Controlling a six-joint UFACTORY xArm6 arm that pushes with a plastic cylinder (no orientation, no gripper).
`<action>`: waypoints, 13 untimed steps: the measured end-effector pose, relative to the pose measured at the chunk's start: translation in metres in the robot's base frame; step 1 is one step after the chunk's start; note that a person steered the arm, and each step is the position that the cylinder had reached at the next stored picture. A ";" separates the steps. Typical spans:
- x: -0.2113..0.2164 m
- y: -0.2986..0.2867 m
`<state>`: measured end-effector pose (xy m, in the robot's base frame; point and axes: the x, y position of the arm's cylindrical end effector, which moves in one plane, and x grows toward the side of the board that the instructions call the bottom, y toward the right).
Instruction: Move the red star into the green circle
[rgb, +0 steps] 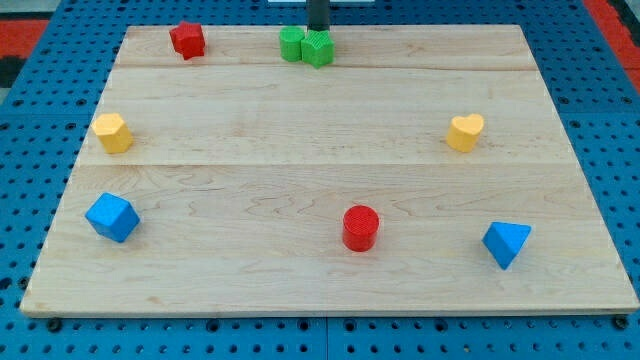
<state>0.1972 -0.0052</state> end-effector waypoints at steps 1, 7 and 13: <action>0.000 0.000; 0.074 -0.017; 0.110 -0.033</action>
<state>0.3069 -0.0378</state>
